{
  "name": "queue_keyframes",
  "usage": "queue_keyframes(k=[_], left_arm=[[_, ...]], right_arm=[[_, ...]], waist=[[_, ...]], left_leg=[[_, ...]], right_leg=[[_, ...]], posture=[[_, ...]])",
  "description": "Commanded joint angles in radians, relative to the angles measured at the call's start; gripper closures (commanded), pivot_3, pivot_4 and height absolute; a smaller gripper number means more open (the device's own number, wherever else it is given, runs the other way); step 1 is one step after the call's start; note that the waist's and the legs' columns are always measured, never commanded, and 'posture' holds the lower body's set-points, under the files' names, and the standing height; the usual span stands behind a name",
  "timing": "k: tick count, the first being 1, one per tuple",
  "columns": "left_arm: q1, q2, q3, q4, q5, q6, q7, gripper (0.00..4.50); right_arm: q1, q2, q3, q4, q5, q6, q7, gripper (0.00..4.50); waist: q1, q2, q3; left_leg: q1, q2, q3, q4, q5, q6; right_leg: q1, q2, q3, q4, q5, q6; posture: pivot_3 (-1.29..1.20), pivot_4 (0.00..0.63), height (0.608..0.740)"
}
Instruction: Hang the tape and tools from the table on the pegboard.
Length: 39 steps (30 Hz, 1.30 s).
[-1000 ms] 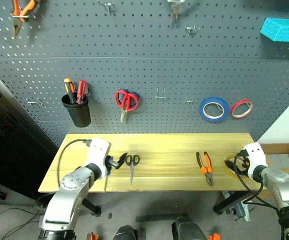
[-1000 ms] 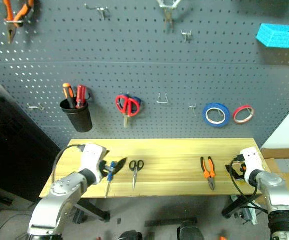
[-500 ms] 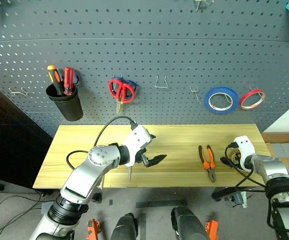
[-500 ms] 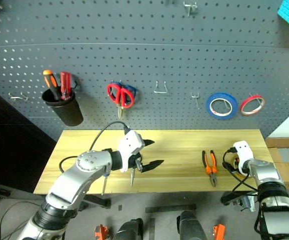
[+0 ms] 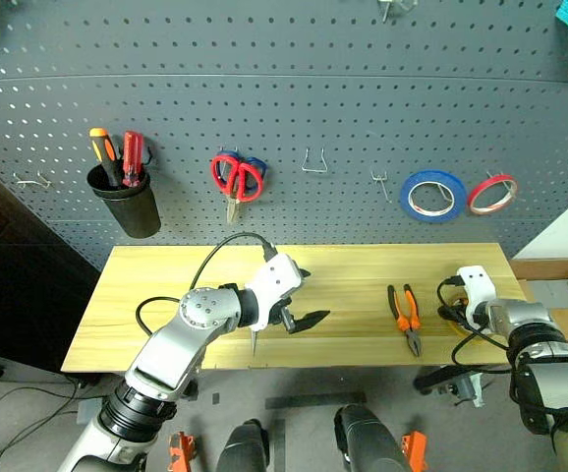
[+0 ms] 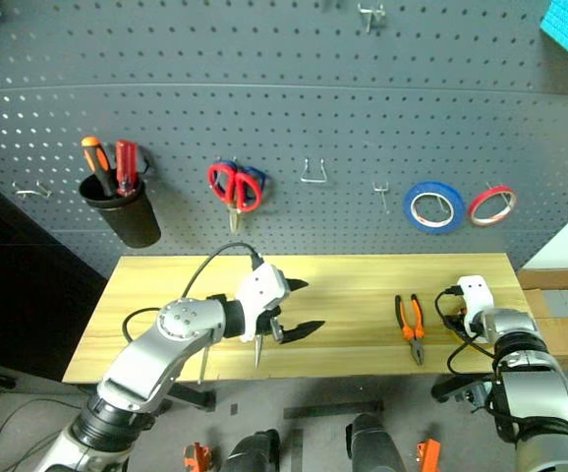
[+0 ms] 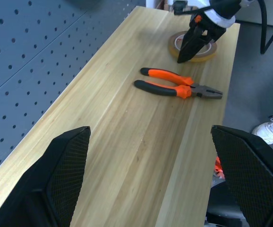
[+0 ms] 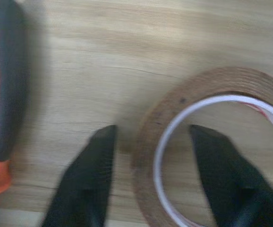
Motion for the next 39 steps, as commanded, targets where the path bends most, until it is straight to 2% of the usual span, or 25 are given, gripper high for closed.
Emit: queue_keyframes(k=[1, 3, 4, 9, 13, 15, 17, 20, 24, 27, 30, 39], left_arm=[[0.009, 0.0, 0.014, -0.022, -0.017, -0.008, -0.013, 0.15], [0.019, 0.003, 0.022, -0.029, -0.029, 0.0, -0.021, 0.15], [0.024, 0.005, 0.024, -0.031, -0.033, 0.001, -0.024, 0.15], [0.046, 0.009, 0.047, -0.044, -0.052, -0.002, -0.026, 0.15], [0.065, -0.008, 0.112, -0.054, -0.087, 0.0, 0.006, 0.15], [0.076, -0.026, 0.157, -0.066, -0.117, 0.003, 0.03, 0.15], [0.085, -0.041, 0.192, -0.075, -0.137, 0.0, 0.049, 0.15], [0.096, -0.06, 0.236, -0.084, -0.153, -0.022, 0.073, 0.15], [0.106, -0.073, 0.268, -0.1, -0.179, -0.045, 0.076, 0.15], [0.108, -0.075, 0.272, -0.108, -0.201, -0.045, 0.07, 0.15], [0.098, -0.077, 0.271, -0.104, -0.199, -0.08, 0.069, 0.15], [0.087, -0.063, 0.254, -0.098, -0.209, -0.093, 0.046, 0.15]], right_arm=[[0.044, 0.034, 0.025, 0.031, -0.046, -0.023, -0.057, 3.39], [0.057, 0.056, 0.027, 0.026, -0.053, -0.033, -0.085, 3.95], [0.062, 0.063, 0.028, 0.024, -0.056, -0.037, -0.095, 4.05], [0.079, 0.055, 0.012, -0.046, -0.048, -0.084, -0.129, 4.05], [0.193, 0.022, 0.003, -0.421, -0.029, -0.081, -0.099, 4.05], [0.344, 0.018, 0.004, -0.786, -0.027, -0.039, -0.1, 4.05], [0.466, 0.021, 0.018, -1.066, -0.041, -0.011, -0.11, 4.05], [0.618, 0.06, 0.08, -1.383, -0.112, -0.047, -0.17, 4.05], [0.689, 0.132, 0.168, -1.612, -0.229, -0.169, -0.267, 4.05], [0.654, 0.161, 0.193, -1.636, -0.266, -0.217, -0.287, 4.05], [0.572, 0.176, 0.184, -1.569, -0.258, -0.246, -0.283, 4.05], [0.285, 0.211, 0.15, -1.111, -0.225, -0.402, -0.305, 4.05]], waist=[[0.0, -0.005, -0.003], [0.0, -0.01, -0.007], [0.0, -0.013, -0.008], [0.0, -0.016, -0.011], [0.002, -0.011, -0.008], [0.004, -0.003, -0.005], [0.007, 0.001, -0.006], [0.007, 0.002, -0.005], [0.005, 0.002, -0.005], [0.007, 0.001, -0.005], [0.007, 0.001, -0.005], [0.007, 0.001, -0.004]], left_leg=[[0.001, 0.0, 0.0, 0.0, 0.0, 0.0], [0.001, 0.0, 0.002, 0.0, 0.0, 0.0], [0.002, -0.001, 0.002, 0.001, 0.0, 0.0], [0.002, -0.001, 0.005, 0.003, 0.0, -0.001], [0.001, -0.001, 0.007, 0.003, 0.0, -0.001], [-0.001, -0.001, 0.007, 0.003, 0.0, -0.001], [-0.004, -0.001, 0.007, 0.001, 0.0, 0.0], [-0.004, -0.001, 0.007, 0.0, 0.0, -0.001], [-0.004, 0.0, 0.008, 0.0, 0.0, -0.001], [-0.003, -0.001, 0.009, 0.004, 0.0, -0.002], [-0.004, -0.001, 0.009, 0.008, 0.0, -0.002], [-0.004, -0.001, 0.008, 0.008, -0.001, -0.001]], right_leg=[[0.001, 0.0, 0.001, 0.0, 0.0, 0.001], [0.001, 0.0, 0.003, 0.0, 0.001, 0.002], [0.002, 0.0, 0.005, 0.0, 0.002, 0.002], [0.002, 0.001, 0.009, 0.0, 0.003, 0.001], [0.0, 0.001, 0.011, 0.0, 0.004, 0.004], [-0.002, 0.001, 0.011, 0.0, 0.005, 0.005], [-0.006, 0.001, 0.011, 0.001, 0.004, 0.006], [-0.007, 0.001, 0.012, 0.0, 0.003, 0.006], [-0.007, 0.002, 0.012, 0.0, 0.003, 0.005], [-0.006, 0.001, 0.014, -0.001, 0.001, 0.001], [-0.004, 0.001, 0.014, -0.001, 0.001, 0.001], [-0.004, 0.002, 0.014, 0.0, 0.003, 0.003]], posture=[[-0.1, 0.178, 0.74], [-0.1, 0.175, 0.74], [-0.1, 0.175, 0.74], [-0.1, 0.174, 0.74], [-0.1, 0.18, 0.74], [-0.1, 0.188, 0.74], [-0.11, 0.19, 0.74], [-0.11, 0.192, 0.74], [-0.11, 0.192, 0.74], [-0.11, 0.192, 0.74], [-0.12, 0.191, 0.74], [-0.11, 0.188, 0.74]])
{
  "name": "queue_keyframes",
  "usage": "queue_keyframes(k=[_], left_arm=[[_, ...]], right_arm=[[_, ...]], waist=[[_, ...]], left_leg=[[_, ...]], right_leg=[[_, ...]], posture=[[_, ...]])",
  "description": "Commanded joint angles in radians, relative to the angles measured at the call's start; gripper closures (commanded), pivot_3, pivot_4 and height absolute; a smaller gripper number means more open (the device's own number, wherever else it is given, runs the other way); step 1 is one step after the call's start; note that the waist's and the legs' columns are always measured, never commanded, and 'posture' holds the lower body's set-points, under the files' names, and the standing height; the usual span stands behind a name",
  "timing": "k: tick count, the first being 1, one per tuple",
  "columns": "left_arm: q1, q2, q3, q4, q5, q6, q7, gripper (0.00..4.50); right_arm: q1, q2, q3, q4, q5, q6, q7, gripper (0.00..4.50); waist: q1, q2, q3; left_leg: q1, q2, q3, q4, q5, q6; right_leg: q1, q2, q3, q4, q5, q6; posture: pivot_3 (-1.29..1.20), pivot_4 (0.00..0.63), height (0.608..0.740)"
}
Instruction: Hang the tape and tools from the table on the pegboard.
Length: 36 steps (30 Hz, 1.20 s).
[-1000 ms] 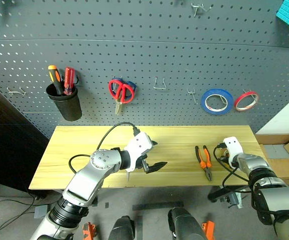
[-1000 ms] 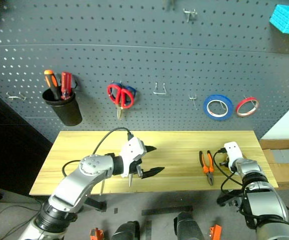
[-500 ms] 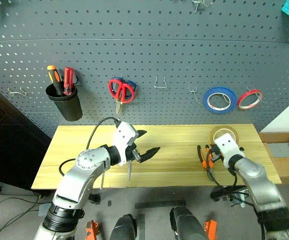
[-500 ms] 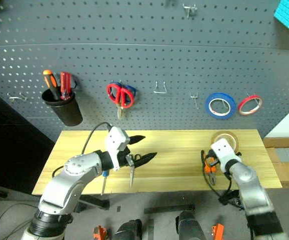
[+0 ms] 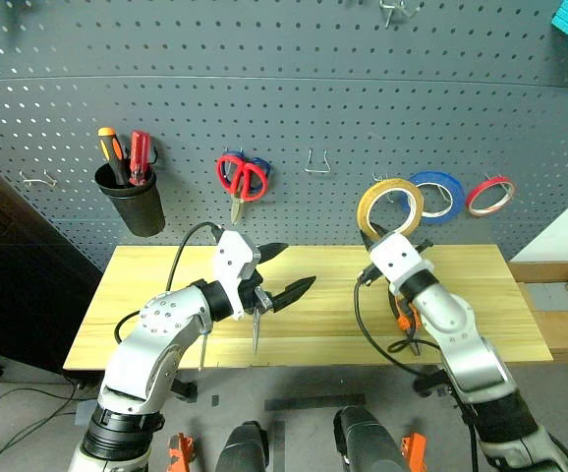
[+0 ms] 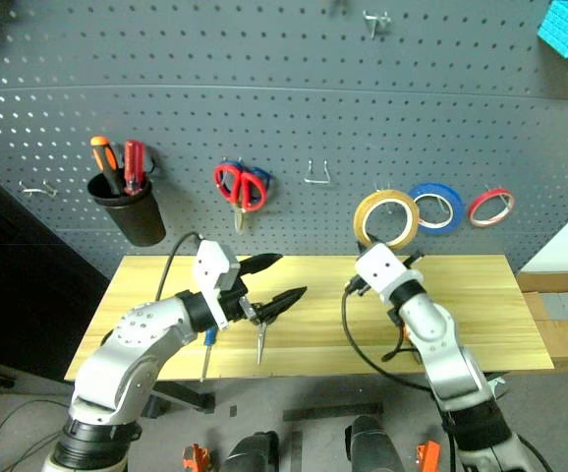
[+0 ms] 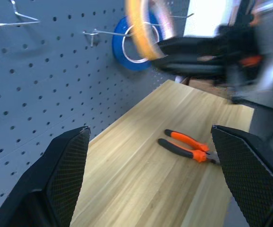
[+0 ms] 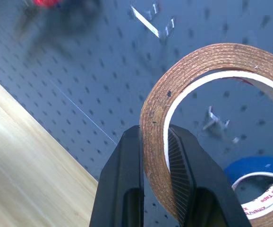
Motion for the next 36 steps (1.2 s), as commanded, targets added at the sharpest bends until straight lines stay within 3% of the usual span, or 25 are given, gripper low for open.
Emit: queue_keyframes(k=[1, 7, 14, 19, 25, 36], left_arm=[[-0.017, 0.005, -0.004, -0.027, -0.005, -0.028, -0.008, 0.15], [-0.023, 0.011, -0.013, -0.019, 0.003, -0.033, -0.006, 0.15], [0.008, 0.05, -0.007, -0.007, 0.018, -0.037, -0.014, 0.15], [0.034, 0.132, -0.022, 0.04, 0.056, -0.074, -0.077, 0.15], [0.026, 0.153, -0.02, 0.078, 0.049, -0.071, -0.109, 0.15], [0.027, 0.146, -0.038, 0.074, 0.058, -0.071, -0.118, 0.15]], right_arm=[[-0.109, 0.02, -0.037, 0.158, 0.027, -0.071, -0.023, 4.05], [-0.168, 0.034, -0.049, 0.281, 0.062, -0.117, 0.003, 4.05], [0.038, 0.027, -0.061, 0.051, 0.07, 0.014, 0.025, 1.8], [0.205, 0.079, -0.111, -0.137, 0.09, 0.387, -0.002, 0.14], [0.18, 0.169, -0.172, -0.166, 0.156, 0.832, -0.01, 0.03], [0.063, 0.152, -0.227, 0.075, 0.167, 0.879, -0.073, 0.03]], waist=[[-0.001, 0.0, 0.0], [0.001, 0.0, 0.0], [0.006, 0.0, 0.0], [0.01, 0.001, 0.0], [0.005, 0.001, 0.0], [-0.003, 0.001, 0.0]], left_leg=[[0.0, 0.0, 0.0, 0.0, 0.0, 0.0], [0.0, 0.0, 0.0, -0.005, 0.0, 0.0], [0.0, 0.0, 0.0, -0.007, 0.0, 0.0], [0.001, 0.0, 0.0, -0.007, 0.0, 0.0], [0.002, 0.001, 0.0, -0.005, 0.0, 0.0], [0.0, 0.001, 0.0, -0.008, 0.0, 0.0]], right_leg=[[0.0, 0.0, 0.0, 0.0, 0.0, 0.001], [-0.001, 0.0, 0.0, -0.001, 0.001, 0.002], [-0.002, 0.0, 0.0, -0.001, 0.0, 0.001], [-0.002, 0.0, 0.0, 0.0, 0.0, 0.0], [-0.002, 0.0, 0.0, 0.001, -0.003, -0.006], [-0.003, 0.0, 0.0, 0.0, -0.001, 0.0]], posture=[[-0.11, 0.188, 0.74], [-0.1, 0.183, 0.74], [-0.1, 0.185, 0.74], [-0.12, 0.194, 0.74], [-0.12, 0.194, 0.74], [-0.12, 0.189, 0.74]])
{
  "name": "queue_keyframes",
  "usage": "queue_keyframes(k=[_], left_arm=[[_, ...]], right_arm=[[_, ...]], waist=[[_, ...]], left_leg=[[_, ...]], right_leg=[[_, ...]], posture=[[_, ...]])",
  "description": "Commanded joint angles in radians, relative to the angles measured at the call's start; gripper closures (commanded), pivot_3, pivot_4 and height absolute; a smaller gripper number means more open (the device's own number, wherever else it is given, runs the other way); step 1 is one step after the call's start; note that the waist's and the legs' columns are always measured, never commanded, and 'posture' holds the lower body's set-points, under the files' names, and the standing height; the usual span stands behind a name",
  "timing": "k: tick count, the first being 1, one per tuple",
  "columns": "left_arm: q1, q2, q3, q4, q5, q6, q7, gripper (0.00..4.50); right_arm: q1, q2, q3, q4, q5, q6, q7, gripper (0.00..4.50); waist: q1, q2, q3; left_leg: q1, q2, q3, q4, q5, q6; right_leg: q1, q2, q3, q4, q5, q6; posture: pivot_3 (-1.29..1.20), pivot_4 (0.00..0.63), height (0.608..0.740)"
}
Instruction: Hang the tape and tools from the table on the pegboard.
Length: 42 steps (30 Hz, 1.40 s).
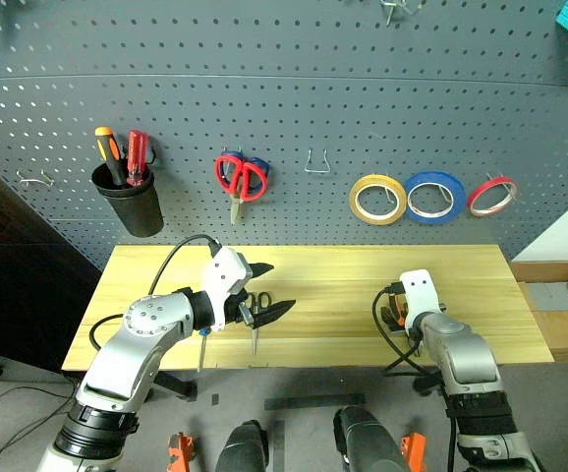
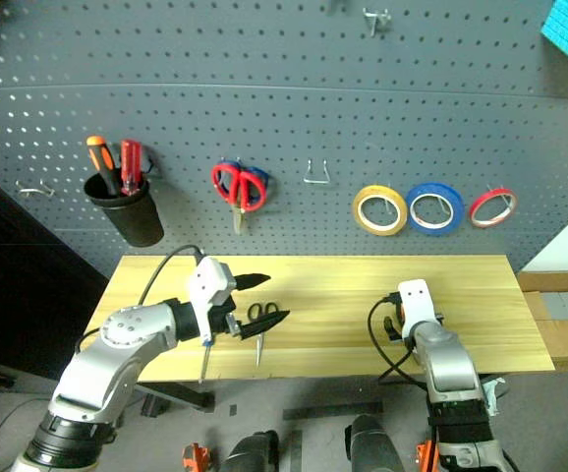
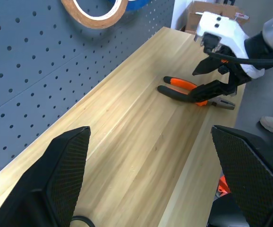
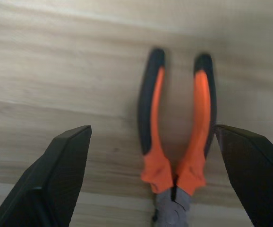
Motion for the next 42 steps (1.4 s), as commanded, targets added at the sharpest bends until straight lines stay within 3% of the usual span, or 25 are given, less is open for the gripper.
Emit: queue_keyframes(k=[1, 23, 26, 28, 30, 37, 42], left_arm=[[0.0, 0.001, -0.005, -0.025, 0.003, -0.022, -0.008, 0.15], [-0.001, -0.002, -0.014, -0.021, 0.008, -0.033, -0.011, 0.15], [0.002, -0.004, -0.014, -0.022, 0.01, -0.034, -0.01, 0.15], [0.006, -0.006, -0.011, -0.023, 0.0, -0.017, -0.007, 0.15], [0.013, -0.013, 0.003, -0.016, -0.003, -0.007, 0.012, 0.15], [0.082, -0.027, 0.127, -0.002, -0.062, 0.012, 0.065, 0.15], [0.105, -0.081, 0.231, 0.016, -0.048, -0.117, 0.144, 0.15]], right_arm=[[-0.02, -0.013, -0.016, 0.034, 0.009, -0.021, -0.016, 0.03], [-0.146, -0.051, -0.077, 0.391, 0.104, -0.041, 0.01, 0.03], [-0.145, -0.054, -0.06, 0.401, 0.117, -0.019, 0.03, 0.63], [-0.137, -0.052, -0.039, 0.393, 0.114, -0.031, 0.035, 1.3], [-0.124, -0.056, 0.002, 0.373, 0.09, -0.087, 0.04, 1.88], [-0.071, -0.001, 0.113, 0.09, 0.055, -0.325, 0.028, 1.92], [-0.065, 0.09, 0.179, -0.166, 0.061, -0.549, 0.029, 1.92]], waist=[[-0.002, 0.0, 0.0], [-0.004, -0.002, -0.002], [-0.004, -0.002, -0.002], [-0.004, -0.003, -0.003], [-0.004, -0.004, -0.004], [-0.017, -0.002, -0.002], [-0.018, -0.001, -0.002]], left_leg=[[0.0, 0.0, 0.0, 0.0, 0.0, 0.0], [0.001, 0.0, 0.0, 0.001, 0.0, 0.0], [0.001, 0.0, 0.0, 0.001, 0.0, 0.0], [0.001, 0.0, 0.0, 0.001, 0.0, 0.0], [0.002, 0.0, 0.0, 0.001, 0.0, 0.0], [0.0, 0.001, 0.0, 0.0, 0.0, 0.0], [-0.004, 0.001, 0.0, 0.0, 0.0, 0.0]], right_leg=[[0.0, 0.0, 0.0, 0.0, 0.0, 0.0], [0.001, 0.0, 0.0, 0.0, 0.0, 0.001], [0.001, 0.0, 0.0, 0.0, 0.0, 0.0], [0.002, 0.001, 0.0, 0.0, 0.0, 0.0], [0.002, 0.001, 0.0, 0.0, 0.0, 0.001], [-0.001, 0.001, 0.001, 0.002, 0.0, 0.0], [-0.006, 0.001, 0.001, 0.003, 0.001, 0.001]], posture=[[-0.12, 0.187, 0.74], [-0.11, 0.179, 0.74], [-0.11, 0.178, 0.74], [-0.11, 0.178, 0.74], [-0.11, 0.179, 0.74], [-0.11, 0.179, 0.74], [-0.09, 0.189, 0.74]])
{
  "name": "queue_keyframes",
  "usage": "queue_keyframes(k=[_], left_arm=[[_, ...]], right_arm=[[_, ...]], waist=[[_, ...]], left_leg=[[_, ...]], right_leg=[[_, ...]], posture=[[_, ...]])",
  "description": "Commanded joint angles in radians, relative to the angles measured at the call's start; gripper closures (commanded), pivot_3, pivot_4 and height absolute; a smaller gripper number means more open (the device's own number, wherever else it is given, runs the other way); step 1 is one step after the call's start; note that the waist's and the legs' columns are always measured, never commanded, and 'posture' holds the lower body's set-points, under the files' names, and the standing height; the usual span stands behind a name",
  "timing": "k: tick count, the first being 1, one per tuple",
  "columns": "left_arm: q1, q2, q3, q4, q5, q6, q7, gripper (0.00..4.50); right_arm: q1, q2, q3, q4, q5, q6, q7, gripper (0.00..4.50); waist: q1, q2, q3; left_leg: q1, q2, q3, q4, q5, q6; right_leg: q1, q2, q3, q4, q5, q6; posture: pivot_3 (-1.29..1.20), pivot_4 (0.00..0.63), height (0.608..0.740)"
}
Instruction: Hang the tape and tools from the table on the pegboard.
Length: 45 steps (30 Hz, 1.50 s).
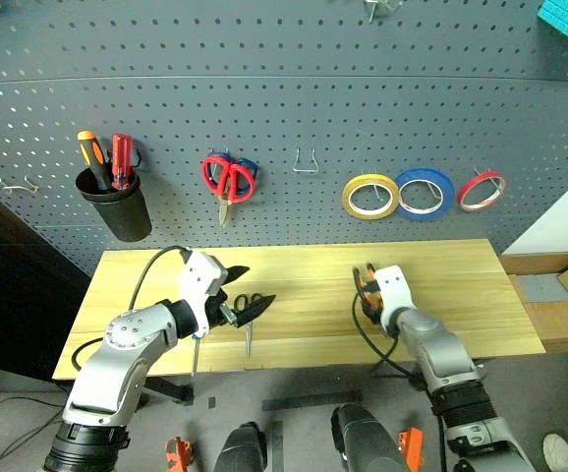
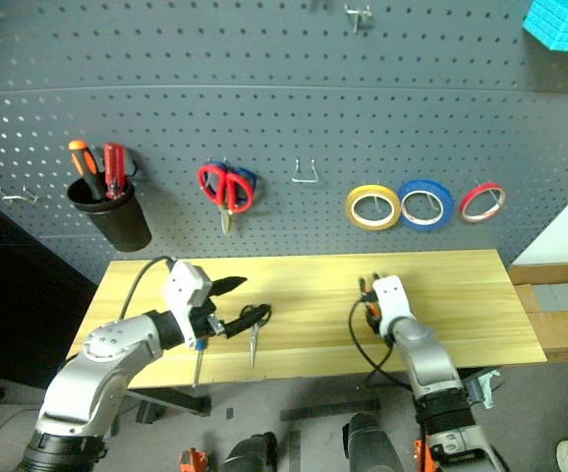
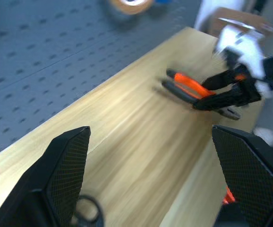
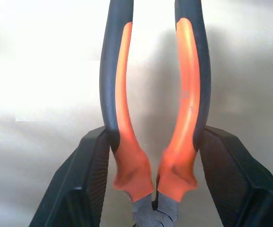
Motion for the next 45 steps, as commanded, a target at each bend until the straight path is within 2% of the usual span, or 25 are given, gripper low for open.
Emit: queue_keyframes(k=[1, 5, 8, 19, 26, 30, 34, 39, 45], left_arm=[[0.001, -0.026, 0.094, -0.008, -0.015, -0.102, 0.038, 0.15], [-0.006, -0.039, 0.118, -0.001, -0.013, -0.133, 0.06, 0.15], [-0.023, -0.038, 0.107, 0.0, -0.013, -0.126, 0.065, 0.15], [-0.166, -0.07, 0.016, -0.052, -0.008, 0.037, 0.153, 0.15], [-0.231, -0.108, -0.016, -0.087, -0.017, 0.105, 0.207, 0.15], [-0.233, -0.114, -0.023, -0.09, -0.011, 0.109, 0.21, 0.15], [-0.232, -0.116, -0.025, -0.079, -0.006, 0.103, 0.21, 0.15], [-0.223, -0.117, -0.029, -0.06, 0.009, 0.082, 0.208, 0.15], [-0.211, -0.119, -0.024, -0.042, 0.034, 0.062, 0.223, 0.15]], right_arm=[[-0.029, 0.048, 0.064, -0.244, 0.011, -0.22, 0.015, 1.92], [-0.098, 0.107, 0.106, -0.309, 0.019, -0.309, 0.021, 1.92], [-0.197, 0.116, 0.107, -0.243, 0.0, -0.391, 0.018, 1.92], [-0.681, 0.097, 0.003, 0.408, -0.029, -0.794, -0.057, 1.92], [-0.843, 0.074, -0.031, 0.741, -0.049, -0.998, -0.103, 1.92], [-0.852, 0.069, -0.035, 0.843, -0.061, -1.049, -0.133, 1.92], [-0.799, 0.071, -0.02, 0.873, -0.086, -1.085, -0.158, 1.92], [-0.736, 0.069, -0.013, 0.868, -0.11, -1.091, -0.186, 1.92], [-0.68, 0.089, -0.034, 0.808, -0.069, -1.009, -0.163, 1.92]], waist=[[0.002, 0.0, 0.0], [0.007, 0.0, 0.0], [0.017, 0.0, 0.0], [0.034, 0.0, 0.001], [0.042, 0.0, 0.002], [0.045, 0.0, 0.002], [0.045, 0.001, 0.003], [0.046, 0.001, 0.004], [0.046, 0.002, 0.004]], left_leg=[[-0.001, 0.0, 0.0, 0.0, 0.0, 0.0], [-0.001, 0.0, 0.0, 0.0, 0.0, 0.0], [-0.001, 0.0, 0.0, 0.0, 0.0, 0.0], [-0.002, 0.0, 0.0, -0.001, 0.0, 0.0], [-0.002, 0.0, 0.0, -0.003, 0.0, 0.0], [-0.002, 0.0, 0.0, -0.003, 0.0, 0.0], [-0.002, 0.0, -0.001, -0.002, 0.0, 0.0], [-0.002, 0.0, -0.001, -0.002, 0.0, 0.0], [-0.002, 0.0, -0.001, -0.002, 0.0, 0.0]], right_leg=[[-0.001, 0.0, 0.0, 0.0, 0.0, 0.0], [-0.001, 0.0, 0.0, -0.001, 0.0, 0.0], [-0.001, 0.0, 0.0, 0.0, 0.0, 0.0], [-0.002, 0.0, -0.001, 0.0, 0.004, -0.006], [-0.002, 0.0, -0.001, -0.001, 0.004, -0.006], [-0.002, 0.0, -0.001, -0.001, 0.004, -0.006], [-0.002, 0.0, -0.001, 0.0, 0.004, -0.006], [-0.002, 0.0, -0.001, 0.0, 0.004, -0.006], [-0.002, 0.0, -0.001, 0.0, 0.004, -0.006]], posture=[[-0.09, 0.189, 0.74], [-0.08, 0.191, 0.74], [-0.08, 0.191, 0.74], [-0.03, 0.196, 0.74], [0.0, 0.202, 0.74], [0.0, 0.208, 0.74], [0.0, 0.212, 0.74], [0.0, 0.213, 0.74], [-0.01, 0.213, 0.74]])
